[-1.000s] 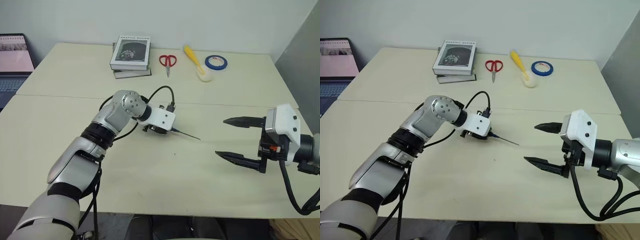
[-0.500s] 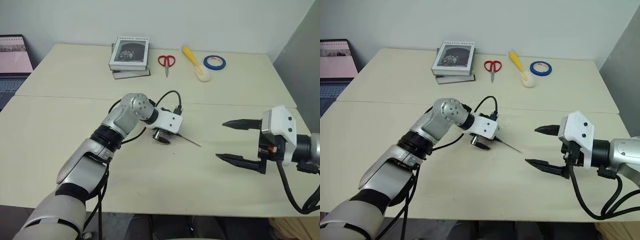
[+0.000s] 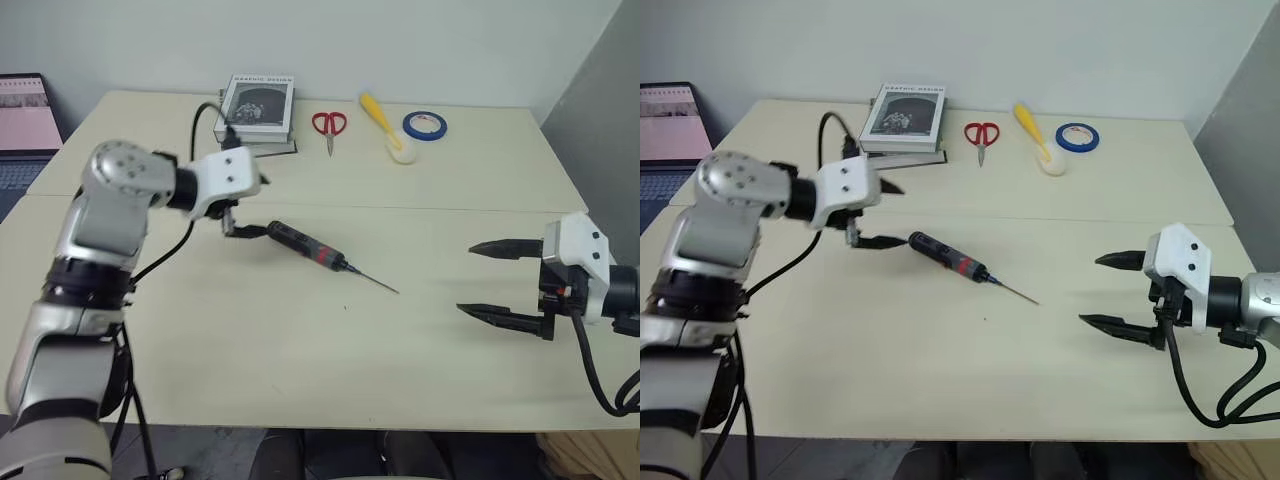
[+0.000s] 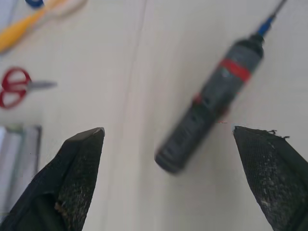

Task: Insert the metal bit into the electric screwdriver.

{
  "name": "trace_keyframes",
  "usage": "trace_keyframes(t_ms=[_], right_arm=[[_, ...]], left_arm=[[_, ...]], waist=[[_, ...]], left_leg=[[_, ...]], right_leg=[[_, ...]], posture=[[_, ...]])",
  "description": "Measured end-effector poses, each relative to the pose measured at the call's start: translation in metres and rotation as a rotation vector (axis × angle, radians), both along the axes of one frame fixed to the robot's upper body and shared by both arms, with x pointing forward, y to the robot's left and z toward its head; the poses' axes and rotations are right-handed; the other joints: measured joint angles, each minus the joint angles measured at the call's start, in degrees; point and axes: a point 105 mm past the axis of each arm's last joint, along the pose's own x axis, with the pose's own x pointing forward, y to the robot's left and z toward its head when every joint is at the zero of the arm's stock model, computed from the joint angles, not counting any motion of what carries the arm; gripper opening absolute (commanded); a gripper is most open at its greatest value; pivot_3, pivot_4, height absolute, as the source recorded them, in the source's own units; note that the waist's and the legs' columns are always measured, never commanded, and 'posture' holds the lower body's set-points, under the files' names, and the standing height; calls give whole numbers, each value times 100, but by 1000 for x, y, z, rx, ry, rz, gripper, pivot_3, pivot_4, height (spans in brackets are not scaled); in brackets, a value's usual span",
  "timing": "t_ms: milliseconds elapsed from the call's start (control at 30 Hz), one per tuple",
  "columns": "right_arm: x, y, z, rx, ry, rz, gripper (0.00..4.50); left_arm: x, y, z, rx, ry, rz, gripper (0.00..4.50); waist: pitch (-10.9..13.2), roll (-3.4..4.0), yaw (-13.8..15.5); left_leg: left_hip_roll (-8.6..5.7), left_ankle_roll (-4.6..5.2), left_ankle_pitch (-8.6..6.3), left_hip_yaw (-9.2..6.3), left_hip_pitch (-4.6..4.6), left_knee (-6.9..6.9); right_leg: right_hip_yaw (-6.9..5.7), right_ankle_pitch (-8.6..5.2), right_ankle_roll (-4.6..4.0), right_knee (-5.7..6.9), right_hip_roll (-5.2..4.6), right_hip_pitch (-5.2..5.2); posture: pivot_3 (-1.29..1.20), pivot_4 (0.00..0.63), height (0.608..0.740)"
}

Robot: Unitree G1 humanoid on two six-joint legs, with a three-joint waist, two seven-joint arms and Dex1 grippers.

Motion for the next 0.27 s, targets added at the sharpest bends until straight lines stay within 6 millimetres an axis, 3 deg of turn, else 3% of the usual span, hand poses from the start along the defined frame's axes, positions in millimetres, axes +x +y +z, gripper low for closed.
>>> trace_keyframes(t_ms=[133,267], right_arm=[[-1,-10,-6,-9,15,7,4500],[1,-14,-7,-30,4,33,4500]], left_arm=[[-30,16,-22,-69,97,35,4464],[-43,18,-25,-102,133,45,4464]], waist=[[-1,-4,20],[-1,-4,19]], left_leg=[[2,0,0,-2,6,9],[2,0,2,2,24,11]], right_leg=[[-6,-21,11,23,0,0],[-3,-22,14,29,1,11]], posture=[[0,150,740],[0,150,740]])
